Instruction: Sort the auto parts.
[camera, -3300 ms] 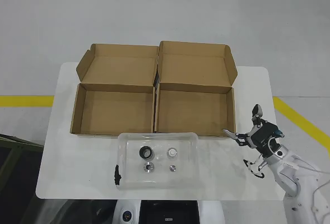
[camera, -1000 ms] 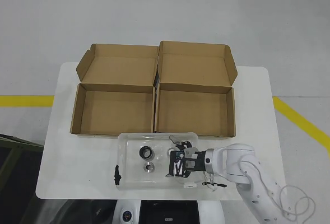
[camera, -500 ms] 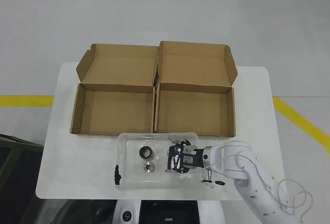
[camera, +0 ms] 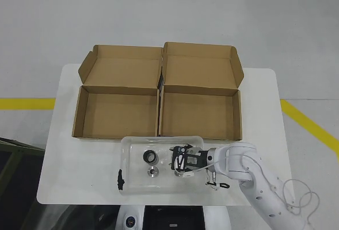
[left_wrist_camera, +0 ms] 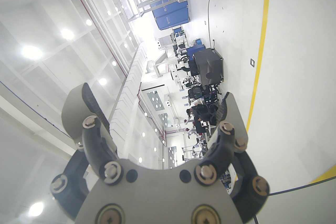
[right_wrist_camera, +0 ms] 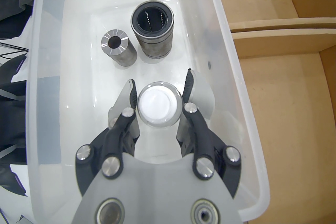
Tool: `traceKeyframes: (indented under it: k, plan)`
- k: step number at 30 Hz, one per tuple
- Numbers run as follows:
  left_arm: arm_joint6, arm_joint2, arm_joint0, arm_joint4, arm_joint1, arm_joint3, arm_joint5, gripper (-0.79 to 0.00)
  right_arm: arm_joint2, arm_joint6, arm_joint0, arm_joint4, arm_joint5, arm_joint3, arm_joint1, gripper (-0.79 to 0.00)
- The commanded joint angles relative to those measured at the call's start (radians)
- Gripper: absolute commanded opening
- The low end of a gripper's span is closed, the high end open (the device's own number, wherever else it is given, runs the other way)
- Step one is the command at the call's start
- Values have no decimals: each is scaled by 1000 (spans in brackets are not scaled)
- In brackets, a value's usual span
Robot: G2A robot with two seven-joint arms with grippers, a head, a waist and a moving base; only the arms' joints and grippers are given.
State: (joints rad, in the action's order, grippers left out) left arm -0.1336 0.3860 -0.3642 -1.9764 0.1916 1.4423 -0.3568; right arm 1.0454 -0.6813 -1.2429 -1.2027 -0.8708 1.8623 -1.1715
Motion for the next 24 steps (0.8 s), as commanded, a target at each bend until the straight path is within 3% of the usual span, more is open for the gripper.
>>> traceKeyframes:
  k: [1,2,13,24]
  plan:
    - [0,0,0,0,0,0,0,0,-4,-5,1,-1,0,1,2,-745]
    - [0,0,0,0,0,0,0,0,-6,-7,2,1,1,3,3,-785]
    - [0,0,0,0,0,0,0,0,-11,25,18,67,-61,34,16,-785]
    - [0,0,0,0,0,0,0,0,38,189,23,86,-117,77,31,-785]
